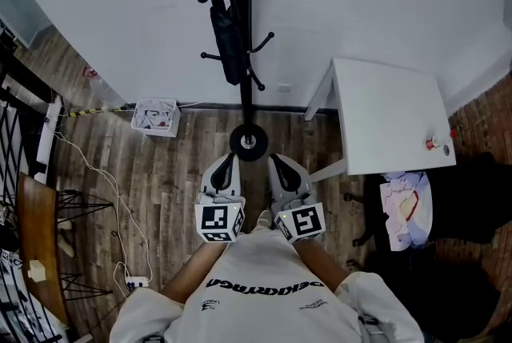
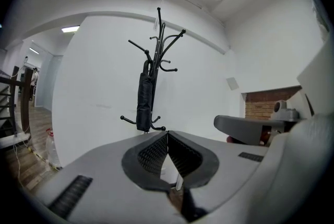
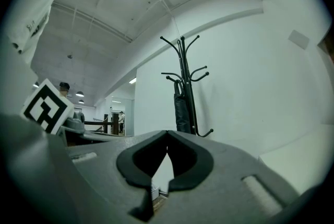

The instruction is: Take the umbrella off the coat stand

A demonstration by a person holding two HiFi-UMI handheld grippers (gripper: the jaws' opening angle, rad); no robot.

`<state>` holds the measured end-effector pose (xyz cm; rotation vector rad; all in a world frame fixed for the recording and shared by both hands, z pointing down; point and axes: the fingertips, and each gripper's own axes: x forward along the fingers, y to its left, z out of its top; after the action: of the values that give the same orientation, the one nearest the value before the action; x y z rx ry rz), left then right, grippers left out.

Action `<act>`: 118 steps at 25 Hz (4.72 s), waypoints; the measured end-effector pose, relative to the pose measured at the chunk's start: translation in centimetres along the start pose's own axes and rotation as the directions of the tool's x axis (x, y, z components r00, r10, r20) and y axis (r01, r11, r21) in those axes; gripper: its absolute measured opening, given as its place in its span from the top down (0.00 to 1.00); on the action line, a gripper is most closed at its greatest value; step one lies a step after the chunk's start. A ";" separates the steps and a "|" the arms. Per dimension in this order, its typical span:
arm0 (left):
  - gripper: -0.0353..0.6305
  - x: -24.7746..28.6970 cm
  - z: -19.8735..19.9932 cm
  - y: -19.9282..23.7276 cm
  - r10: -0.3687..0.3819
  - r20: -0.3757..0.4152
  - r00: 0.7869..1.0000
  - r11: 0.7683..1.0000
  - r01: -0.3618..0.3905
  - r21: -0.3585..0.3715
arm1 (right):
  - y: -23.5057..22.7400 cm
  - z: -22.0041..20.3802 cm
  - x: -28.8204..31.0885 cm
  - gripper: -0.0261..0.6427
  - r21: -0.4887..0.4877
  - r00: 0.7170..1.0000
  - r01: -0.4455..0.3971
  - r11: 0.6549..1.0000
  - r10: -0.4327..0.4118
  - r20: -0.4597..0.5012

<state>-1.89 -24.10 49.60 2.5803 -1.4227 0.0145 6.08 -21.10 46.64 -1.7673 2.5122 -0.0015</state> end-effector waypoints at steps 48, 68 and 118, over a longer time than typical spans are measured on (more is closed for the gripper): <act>0.43 25.8 8.9 10.6 -0.136 -0.112 0.984 0.990 0.140 0.023 | -5.0 0.0 6.1 0.97 -0.054 0.969 0.245 0.968 -0.246 -0.007; 0.57 27.3 8.2 10.3 -0.156 -0.124 0.980 0.987 0.158 0.005 | -6.0 -0.1 5.1 0.97 -0.037 0.961 0.276 0.961 -0.276 -0.005; 0.57 13.4 15.1 6.9 -0.158 -0.126 0.979 0.987 0.161 0.021 | -4.2 1.3 1.7 0.97 -0.003 0.962 0.266 0.964 -0.265 -0.061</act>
<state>-1.72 -41.54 37.33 2.6597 -1.1794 0.1718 9.57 -24.10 45.38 -2.1182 2.2888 -0.0772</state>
